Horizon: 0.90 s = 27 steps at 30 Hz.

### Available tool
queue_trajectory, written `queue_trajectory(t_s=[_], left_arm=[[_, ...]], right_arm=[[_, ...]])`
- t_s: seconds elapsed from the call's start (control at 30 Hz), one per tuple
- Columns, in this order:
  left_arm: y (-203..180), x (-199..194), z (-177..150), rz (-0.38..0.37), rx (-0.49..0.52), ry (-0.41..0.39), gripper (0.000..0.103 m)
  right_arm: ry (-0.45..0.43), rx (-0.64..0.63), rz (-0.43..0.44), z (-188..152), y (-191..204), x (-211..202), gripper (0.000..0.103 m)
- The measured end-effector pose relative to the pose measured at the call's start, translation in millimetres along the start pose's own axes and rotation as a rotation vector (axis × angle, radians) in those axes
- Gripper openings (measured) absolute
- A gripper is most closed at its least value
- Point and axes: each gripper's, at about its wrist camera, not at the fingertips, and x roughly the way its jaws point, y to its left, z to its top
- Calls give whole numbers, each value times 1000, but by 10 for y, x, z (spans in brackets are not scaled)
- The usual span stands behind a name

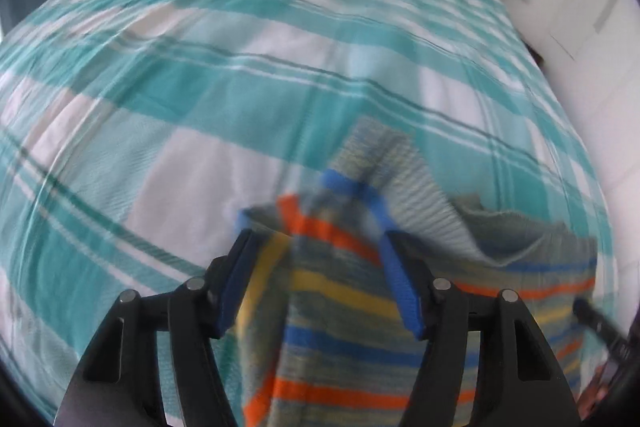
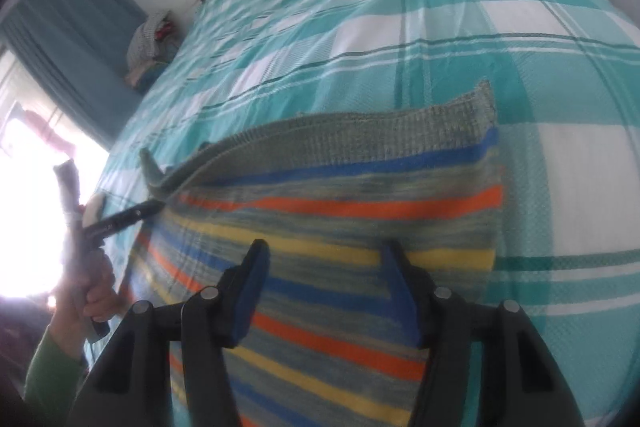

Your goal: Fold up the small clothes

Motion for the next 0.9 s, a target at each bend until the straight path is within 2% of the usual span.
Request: queue_trajectory(t_s=[0.03, 0.07, 0.1, 0.17, 0.23, 0.3, 0.37, 0.4, 0.43, 0.47, 0.5, 0.53, 0.57, 0.67, 0.73, 0.83, 0.9], left_arm=[[161, -27, 7, -14, -83, 9, 65], [289, -81, -22, -63, -124, 16, 64], [368, -169, -78, -119, -106, 26, 65], [443, -383, -327, -152, 19, 30, 67], [569, -585, -689, -133, 101, 16, 83], [688, -684, -988, -140, 113, 18, 84], [694, -706, -1181, -162, 114, 18, 83], [646, -701, -1242, -167, 127, 17, 68], [586, -669, -1265, -163, 144, 26, 23], [523, -620, -1289, -151, 162, 57, 6], [488, -619, -1311, -118, 164, 57, 7], [463, -650, -1322, -97, 170, 52, 6], [459, -698, -1331, -81, 175, 54, 5], [520, -826, -1383, -57, 191, 52, 5], [499, -783, -1462, -14, 215, 60, 5], [372, -710, -1567, 80, 287, 26, 5], [368, -736, -1582, 86, 275, 6, 10]], right_arm=[[-15, 14, -26, -33, -30, -72, 57], [-22, 19, -46, -73, -46, -174, 57], [-22, 4, -53, -132, -32, -300, 58], [-4, -74, -1, -283, 45, -551, 59], [21, -149, 4, -519, 150, -746, 60], [19, -178, -13, -788, 179, -877, 65], [16, -148, -39, -1037, 115, -927, 77], [21, -125, -45, -1153, 71, -909, 78], [37, -101, -40, -1226, 23, -849, 78], [56, -66, -25, -1290, -26, -788, 77], [53, -31, -1, -1330, -60, -754, 74], [34, -2, 23, -1353, -103, -760, 49], [33, 29, 34, -1363, -157, -763, 10], [58, 149, 74, -1446, -292, -837, 9], [81, 125, 39, -1526, -284, -819, 9], [82, 175, 57, -1586, -390, -743, 8], [74, 182, 63, -1579, -408, -752, 7]])
